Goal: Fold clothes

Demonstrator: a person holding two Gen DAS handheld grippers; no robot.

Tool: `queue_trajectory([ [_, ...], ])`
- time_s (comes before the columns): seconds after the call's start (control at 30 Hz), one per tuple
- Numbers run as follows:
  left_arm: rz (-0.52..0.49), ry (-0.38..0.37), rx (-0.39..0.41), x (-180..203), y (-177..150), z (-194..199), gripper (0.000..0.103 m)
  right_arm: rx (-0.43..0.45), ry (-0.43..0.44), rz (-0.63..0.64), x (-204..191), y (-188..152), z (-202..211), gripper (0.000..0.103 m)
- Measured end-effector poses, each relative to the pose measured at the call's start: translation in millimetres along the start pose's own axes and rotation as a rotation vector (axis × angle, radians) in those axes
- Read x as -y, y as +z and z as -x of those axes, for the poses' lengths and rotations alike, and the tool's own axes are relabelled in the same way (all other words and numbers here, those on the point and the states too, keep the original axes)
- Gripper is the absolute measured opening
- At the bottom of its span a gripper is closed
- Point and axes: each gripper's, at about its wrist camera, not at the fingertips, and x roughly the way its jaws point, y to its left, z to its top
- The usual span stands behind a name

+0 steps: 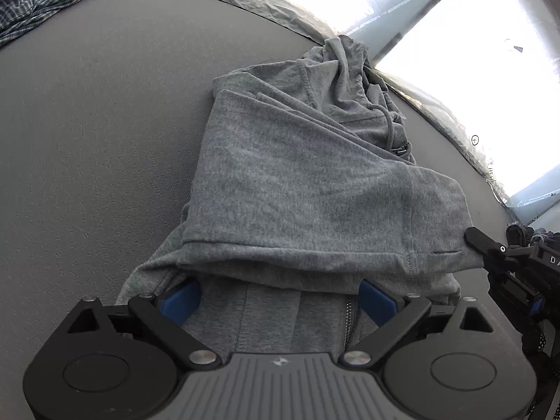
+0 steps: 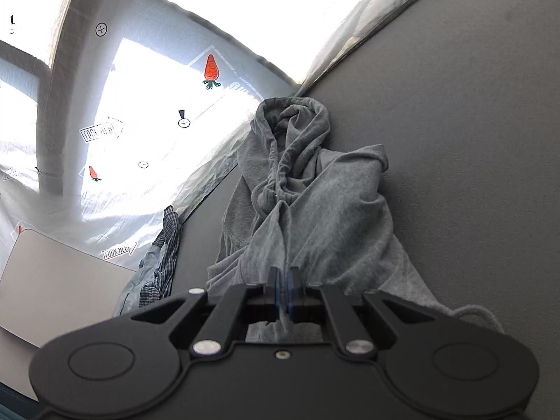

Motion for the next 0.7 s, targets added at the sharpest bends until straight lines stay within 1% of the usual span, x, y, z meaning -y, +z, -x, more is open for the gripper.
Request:
queue_trajectory([
  [0.13, -0.033, 0.020, -0.003, 5, -2, 0, 0.101, 0.030, -0.061, -0.009, 18, 0, 11, 0.004],
  [0.23, -0.074, 0.040, -0.014, 12, -3, -3, 0.103, 0.024, -0.106, -0.021, 29, -5, 12, 0.005],
  [0.37, -0.147, 0.086, -0.032, 22, -4, -8, 0.103, 0.010, -0.143, -0.008, 31, -10, 6, 0.005],
  [0.43, -0.189, 0.110, -0.038, 27, -6, -9, 0.103, 0.002, -0.170, 0.021, 28, -11, 3, 0.009],
  [0.47, -0.209, 0.123, -0.039, 30, -8, -10, 0.103, -0.004, -0.188, 0.043, 26, -11, 2, 0.013],
  [0.53, -0.236, 0.145, -0.030, 33, -10, -10, 0.103, -0.014, -0.231, 0.099, 21, -10, 1, 0.030],
  [0.57, -0.246, 0.151, -0.030, 34, -10, -10, 0.103, -0.014, -0.264, 0.138, 17, -10, 0, 0.046],
  [0.6, -0.245, 0.152, -0.028, 34, -8, -8, 0.103, -0.014, -0.287, 0.170, 14, -10, 1, 0.056],
  [0.67, -0.241, 0.151, -0.022, 35, -5, -3, 0.103, -0.020, -0.303, 0.211, 11, -8, 3, 0.058],
  [0.7, -0.230, 0.147, -0.013, 34, -2, 2, 0.103, -0.022, -0.311, 0.231, 9, -8, 4, 0.068],
])
